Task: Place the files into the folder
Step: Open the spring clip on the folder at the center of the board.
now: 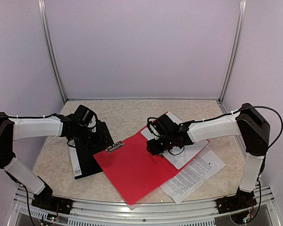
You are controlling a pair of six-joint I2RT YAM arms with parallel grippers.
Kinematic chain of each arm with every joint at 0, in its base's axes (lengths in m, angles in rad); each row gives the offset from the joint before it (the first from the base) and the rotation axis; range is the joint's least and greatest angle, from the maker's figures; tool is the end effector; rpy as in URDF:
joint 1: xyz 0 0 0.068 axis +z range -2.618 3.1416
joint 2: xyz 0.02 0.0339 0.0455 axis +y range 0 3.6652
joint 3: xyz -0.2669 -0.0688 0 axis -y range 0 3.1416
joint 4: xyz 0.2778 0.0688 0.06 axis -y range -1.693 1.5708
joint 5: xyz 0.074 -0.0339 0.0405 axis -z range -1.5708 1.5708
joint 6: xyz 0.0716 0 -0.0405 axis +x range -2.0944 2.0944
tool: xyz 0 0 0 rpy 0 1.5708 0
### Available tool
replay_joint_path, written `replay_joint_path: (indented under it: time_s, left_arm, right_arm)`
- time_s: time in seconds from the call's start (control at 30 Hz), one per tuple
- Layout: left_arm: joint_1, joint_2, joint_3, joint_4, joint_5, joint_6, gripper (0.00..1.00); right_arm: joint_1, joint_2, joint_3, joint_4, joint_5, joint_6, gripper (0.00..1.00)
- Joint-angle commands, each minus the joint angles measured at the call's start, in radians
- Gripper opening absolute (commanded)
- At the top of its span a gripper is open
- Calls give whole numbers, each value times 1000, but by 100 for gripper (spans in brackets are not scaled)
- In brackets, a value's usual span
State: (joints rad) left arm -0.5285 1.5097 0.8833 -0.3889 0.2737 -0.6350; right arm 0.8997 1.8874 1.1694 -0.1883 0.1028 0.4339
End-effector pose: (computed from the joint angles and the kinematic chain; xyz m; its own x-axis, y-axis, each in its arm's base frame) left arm 0.2833 -0.1878 0.1442 -0.9517 -0.1056 -0.2883 0.0547 0.8656 -0.4977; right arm 0.2802 0.3411 0.1152 -0.7551 -0.2785 -0.5935 -0.4653 0.8654 0.1860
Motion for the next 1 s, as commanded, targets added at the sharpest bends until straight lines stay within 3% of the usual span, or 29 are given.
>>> replay_joint_path:
  time_s: [0.0, 0.3, 0.8, 0.97]
  left_arm:
    - [8, -13, -14, 9, 6, 6, 67]
    - [13, 3, -8, 19, 25, 11, 67]
    - [12, 49, -2, 56, 79, -17, 67]
    - [12, 90, 14, 85, 103, -38, 61]
  right_arm:
    - [6, 42, 34, -67, -6, -64, 57]
    - [23, 61, -12, -91, 72, -92, 45]
    - [37, 90, -73, -50, 145, -111, 34]
    - [43, 101, -81, -36, 149, -99, 28]
